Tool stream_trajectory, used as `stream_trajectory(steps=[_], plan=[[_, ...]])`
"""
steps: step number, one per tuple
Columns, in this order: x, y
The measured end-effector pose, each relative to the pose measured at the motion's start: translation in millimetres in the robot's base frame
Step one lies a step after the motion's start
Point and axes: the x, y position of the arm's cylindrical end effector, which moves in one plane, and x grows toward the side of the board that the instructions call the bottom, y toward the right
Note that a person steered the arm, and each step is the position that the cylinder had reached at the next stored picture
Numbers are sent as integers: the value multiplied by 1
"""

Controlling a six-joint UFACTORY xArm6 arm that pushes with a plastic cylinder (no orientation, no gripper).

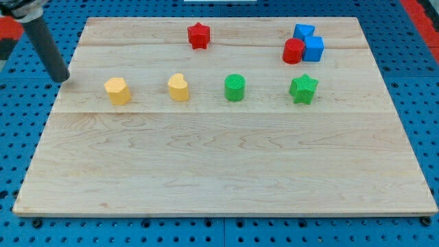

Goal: Push yellow hexagon near to the yellow heart

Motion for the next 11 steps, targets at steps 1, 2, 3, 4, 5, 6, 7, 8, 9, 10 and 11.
stream_trajectory(steps=[1,2,3,4,5,6,7,8,9,10,11], plan=[[17,31],[27,51],[43,61],[46,70],[36,99],[33,105],[33,105],[31,71],[25,92],[25,121],[25,90]])
